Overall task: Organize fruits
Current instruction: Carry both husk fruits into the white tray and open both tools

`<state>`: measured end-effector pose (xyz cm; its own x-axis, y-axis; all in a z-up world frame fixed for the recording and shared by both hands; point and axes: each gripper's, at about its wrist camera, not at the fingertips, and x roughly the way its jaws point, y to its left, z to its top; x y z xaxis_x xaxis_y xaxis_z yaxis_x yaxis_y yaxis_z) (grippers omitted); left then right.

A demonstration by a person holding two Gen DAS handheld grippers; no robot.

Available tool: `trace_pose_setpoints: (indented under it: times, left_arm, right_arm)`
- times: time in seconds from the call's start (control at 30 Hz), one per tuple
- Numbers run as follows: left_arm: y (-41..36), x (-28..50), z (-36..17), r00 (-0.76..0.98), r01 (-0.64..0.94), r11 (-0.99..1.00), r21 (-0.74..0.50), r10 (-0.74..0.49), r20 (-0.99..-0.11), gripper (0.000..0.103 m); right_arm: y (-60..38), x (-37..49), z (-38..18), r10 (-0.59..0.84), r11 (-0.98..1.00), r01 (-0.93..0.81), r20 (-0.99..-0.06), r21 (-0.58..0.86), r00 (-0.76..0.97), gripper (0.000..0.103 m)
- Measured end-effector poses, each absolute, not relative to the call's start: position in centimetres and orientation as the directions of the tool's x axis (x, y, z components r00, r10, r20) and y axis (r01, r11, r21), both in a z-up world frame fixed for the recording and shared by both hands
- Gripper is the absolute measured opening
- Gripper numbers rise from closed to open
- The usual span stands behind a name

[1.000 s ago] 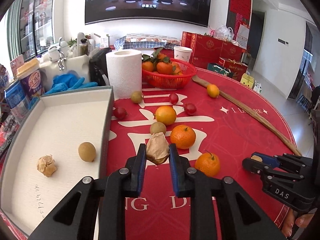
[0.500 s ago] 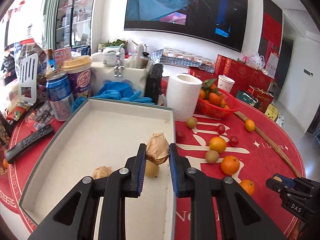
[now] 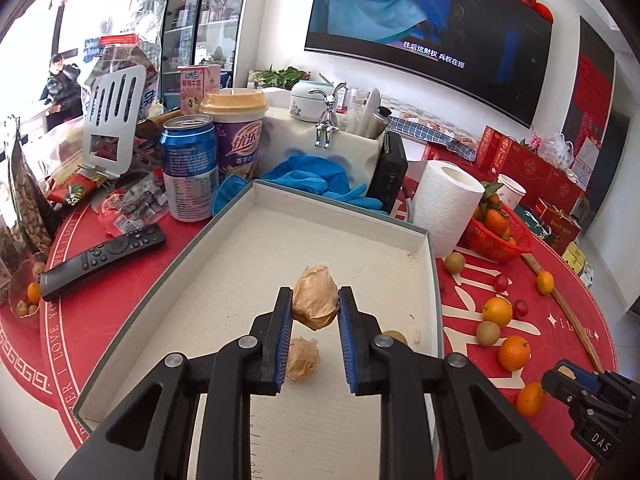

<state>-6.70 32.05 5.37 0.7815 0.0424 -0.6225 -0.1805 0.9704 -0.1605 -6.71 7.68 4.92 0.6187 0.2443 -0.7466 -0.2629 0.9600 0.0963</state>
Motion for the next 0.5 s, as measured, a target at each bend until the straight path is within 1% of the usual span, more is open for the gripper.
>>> trace_pose_setpoints:
  times: [0.5]
  left_arm:
    - [33.9, -5.3, 2.4, 0.683, -0.267, 0.951, -0.157, 0.071, -0.727, 0.024]
  right_arm:
    - [15.0, -4.1, 5.5, 0.353, 0.897, -0.430, -0.753, 0.104, 0.556, 0.028]
